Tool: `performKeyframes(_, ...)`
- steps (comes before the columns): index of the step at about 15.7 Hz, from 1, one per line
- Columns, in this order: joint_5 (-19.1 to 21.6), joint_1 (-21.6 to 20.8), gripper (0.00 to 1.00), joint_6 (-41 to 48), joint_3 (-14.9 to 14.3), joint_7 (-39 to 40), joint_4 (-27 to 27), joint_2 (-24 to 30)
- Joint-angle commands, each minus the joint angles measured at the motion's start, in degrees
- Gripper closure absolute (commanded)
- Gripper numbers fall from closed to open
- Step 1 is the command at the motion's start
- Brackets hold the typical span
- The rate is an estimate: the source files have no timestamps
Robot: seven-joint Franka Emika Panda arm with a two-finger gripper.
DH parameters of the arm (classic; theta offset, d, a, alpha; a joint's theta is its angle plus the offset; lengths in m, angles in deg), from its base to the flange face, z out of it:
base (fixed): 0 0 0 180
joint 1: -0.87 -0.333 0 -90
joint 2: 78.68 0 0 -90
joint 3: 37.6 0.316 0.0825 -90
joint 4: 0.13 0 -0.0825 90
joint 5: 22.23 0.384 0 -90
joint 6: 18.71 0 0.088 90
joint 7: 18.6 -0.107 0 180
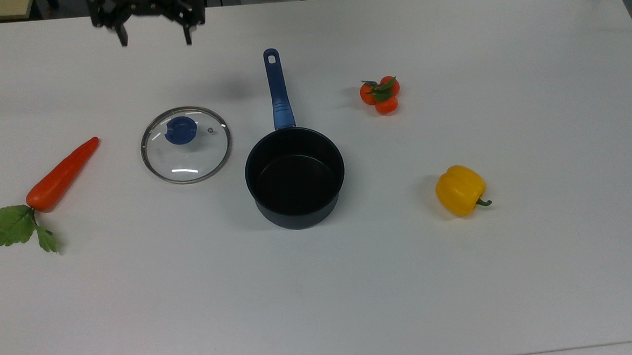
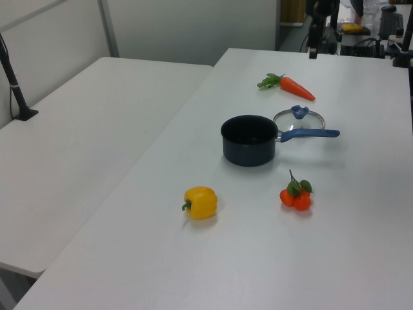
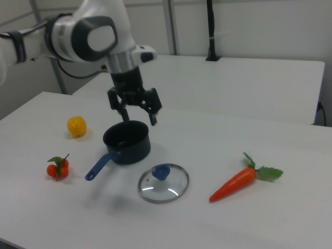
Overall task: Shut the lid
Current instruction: 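Move the gripper over toward the glass lid beside the saucepan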
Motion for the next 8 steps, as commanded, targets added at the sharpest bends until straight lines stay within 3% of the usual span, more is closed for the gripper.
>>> performKeyframes(1, 0.62, 1.39, 0.0, -7.41, -0.17, 2.42, 3.94, -2.29)
performKeyframes(8, 0.62, 1.57, 0.0, -18.82, -0.17, 1.54, 12.28, -5.9)
